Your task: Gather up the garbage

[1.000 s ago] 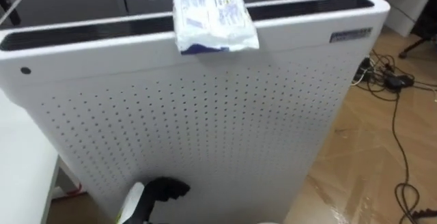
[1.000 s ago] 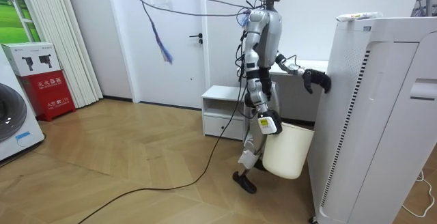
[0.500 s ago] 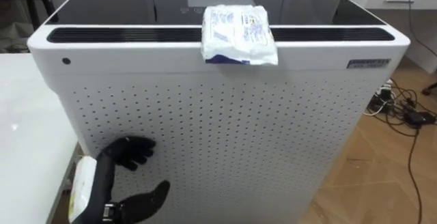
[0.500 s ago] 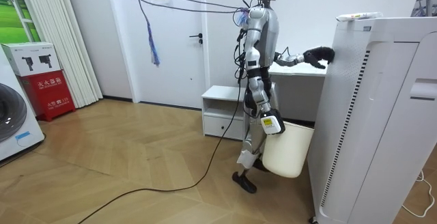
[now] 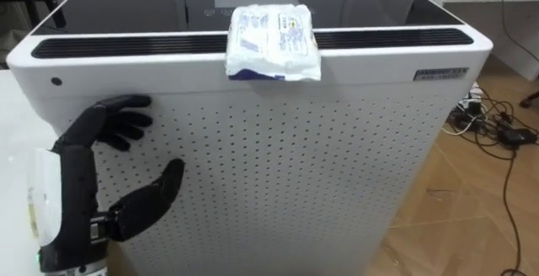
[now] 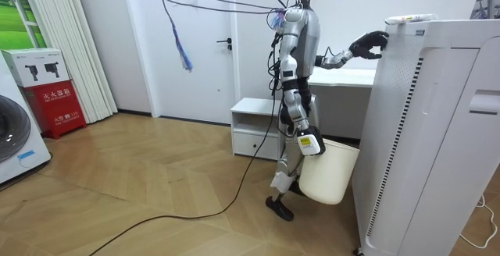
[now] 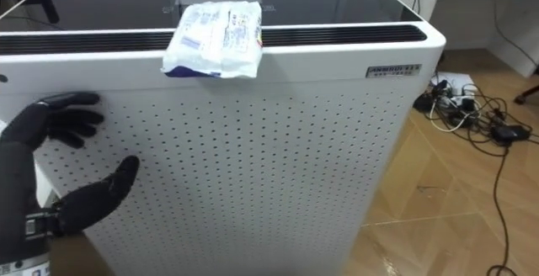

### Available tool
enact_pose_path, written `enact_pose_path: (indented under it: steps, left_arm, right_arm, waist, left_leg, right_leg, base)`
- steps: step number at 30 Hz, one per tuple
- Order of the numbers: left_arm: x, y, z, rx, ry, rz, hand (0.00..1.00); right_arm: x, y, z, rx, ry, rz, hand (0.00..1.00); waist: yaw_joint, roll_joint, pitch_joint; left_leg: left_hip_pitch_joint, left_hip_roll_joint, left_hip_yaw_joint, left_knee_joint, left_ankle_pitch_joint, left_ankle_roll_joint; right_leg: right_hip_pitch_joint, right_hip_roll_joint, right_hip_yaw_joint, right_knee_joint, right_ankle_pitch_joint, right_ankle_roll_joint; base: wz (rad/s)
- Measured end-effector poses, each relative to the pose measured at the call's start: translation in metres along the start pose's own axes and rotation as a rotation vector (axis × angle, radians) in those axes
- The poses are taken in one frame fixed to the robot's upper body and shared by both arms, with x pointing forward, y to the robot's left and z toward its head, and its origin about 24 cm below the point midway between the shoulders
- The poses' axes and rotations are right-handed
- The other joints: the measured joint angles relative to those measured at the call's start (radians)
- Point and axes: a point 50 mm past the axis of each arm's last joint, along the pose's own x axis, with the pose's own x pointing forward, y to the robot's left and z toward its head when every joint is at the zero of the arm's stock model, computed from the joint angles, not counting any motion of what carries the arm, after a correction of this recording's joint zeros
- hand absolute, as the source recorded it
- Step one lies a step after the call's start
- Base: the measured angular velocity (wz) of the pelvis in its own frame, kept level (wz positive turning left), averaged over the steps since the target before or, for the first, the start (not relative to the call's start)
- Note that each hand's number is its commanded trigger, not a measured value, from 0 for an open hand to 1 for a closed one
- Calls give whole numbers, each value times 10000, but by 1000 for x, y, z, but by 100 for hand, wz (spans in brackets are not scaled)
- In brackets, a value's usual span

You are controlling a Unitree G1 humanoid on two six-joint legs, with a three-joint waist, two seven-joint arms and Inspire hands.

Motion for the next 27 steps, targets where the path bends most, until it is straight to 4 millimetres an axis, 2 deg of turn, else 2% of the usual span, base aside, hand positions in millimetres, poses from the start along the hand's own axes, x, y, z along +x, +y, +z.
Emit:
enact_pose_path:
  steps: [6, 9, 14, 22, 27]
  left_arm:
    - [10, 0, 12, -281, -653, 364, 0]
    - [17, -1, 17, -432, -986, 588, 0]
    - [28, 1, 29, -658, -1669, 971, 0]
    - [29, 1, 31, -781, -1687, 1186, 0]
    - [33, 0, 33, -831, -1835, 1237, 0]
  right_arm:
    - [1, 2, 2, -61, -56, 105, 100]
    - [1, 2, 3, -84, -96, 112, 100]
    - [1, 1, 2, -160, -45, 112, 100]
    - [1, 2, 2, -157, -43, 116, 100]
    - [1, 2, 2, -165, -34, 118, 100]
  waist:
    - [-19, 19, 15]
    - [-29, 89, 53]
    - [-167, 242, 34]
    - [-482, 250, 50]
    - [-501, 246, 44]
  left_leg:
    - [0, 1, -13, -70, 0, 0]
    - [23, 10, -13, -69, -1, -1]
    - [81, 7, -2, -103, -1, -1]
    - [245, 9, -2, -117, -2, -2]
    - [275, 7, 45, -141, -2, -2]
  right_leg:
    - [9, 0, 17, -33, 1, 2]
    - [32, 21, 119, -30, 3, 0]
    - [67, 24, 166, -25, 2, 1]
    - [226, 26, 185, -32, 2, 1]
    - [216, 30, 270, -39, 2, 1]
  base:
    - [0]
    - [0]
    - [0]
    - [0]
    - [-3]
